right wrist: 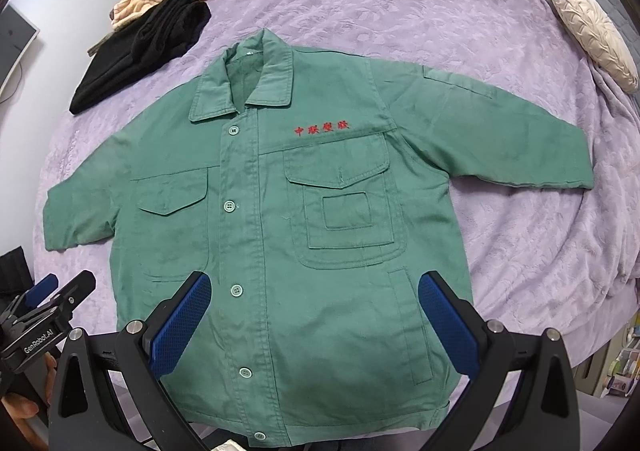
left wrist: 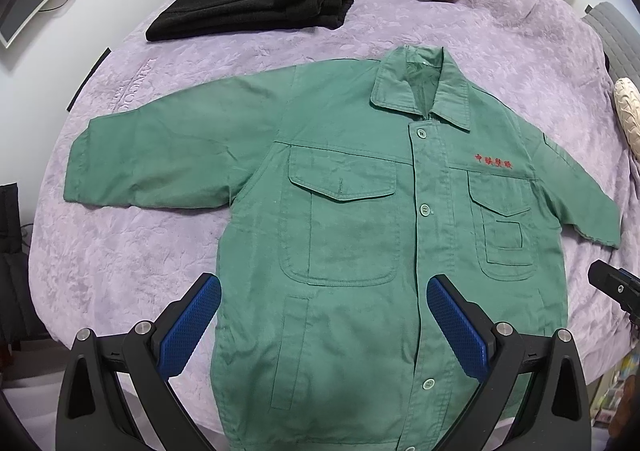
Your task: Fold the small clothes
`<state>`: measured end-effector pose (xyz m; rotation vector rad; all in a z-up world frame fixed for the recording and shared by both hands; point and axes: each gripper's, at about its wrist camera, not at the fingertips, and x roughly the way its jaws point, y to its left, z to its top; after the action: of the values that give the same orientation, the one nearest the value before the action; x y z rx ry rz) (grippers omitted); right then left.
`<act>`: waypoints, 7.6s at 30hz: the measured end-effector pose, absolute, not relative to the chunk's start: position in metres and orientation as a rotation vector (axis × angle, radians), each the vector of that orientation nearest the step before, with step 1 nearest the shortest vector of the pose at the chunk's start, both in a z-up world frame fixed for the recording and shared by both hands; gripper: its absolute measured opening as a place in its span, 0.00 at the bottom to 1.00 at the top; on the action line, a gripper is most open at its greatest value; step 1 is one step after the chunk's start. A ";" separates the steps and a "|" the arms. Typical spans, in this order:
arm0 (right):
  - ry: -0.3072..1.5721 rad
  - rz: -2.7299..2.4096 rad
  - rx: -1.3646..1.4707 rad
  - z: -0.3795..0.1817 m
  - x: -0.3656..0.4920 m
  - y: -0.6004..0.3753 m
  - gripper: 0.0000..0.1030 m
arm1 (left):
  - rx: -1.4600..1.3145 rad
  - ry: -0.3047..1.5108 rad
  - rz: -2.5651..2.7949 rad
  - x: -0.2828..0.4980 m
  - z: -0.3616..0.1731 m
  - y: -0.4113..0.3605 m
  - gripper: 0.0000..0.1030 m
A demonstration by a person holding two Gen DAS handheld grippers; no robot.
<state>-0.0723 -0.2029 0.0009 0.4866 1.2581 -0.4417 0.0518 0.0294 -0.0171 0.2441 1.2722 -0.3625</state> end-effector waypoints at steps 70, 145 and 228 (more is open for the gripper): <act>1.371 -0.444 0.705 -0.121 -0.114 -0.255 1.00 | 0.412 0.973 -0.770 0.091 -0.138 -0.161 0.07; 0.880 -0.386 1.287 -0.176 0.006 -0.287 0.16 | 0.054 1.324 -0.495 0.198 -0.182 0.105 0.03; 0.589 0.019 0.915 0.001 -0.008 -0.436 0.06 | 0.317 1.300 -0.510 0.052 -0.135 -0.121 0.99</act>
<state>-0.0080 -0.4361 0.0008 0.9148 0.5892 0.0188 0.0521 -0.1212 -0.1352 0.3166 1.3005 -0.5101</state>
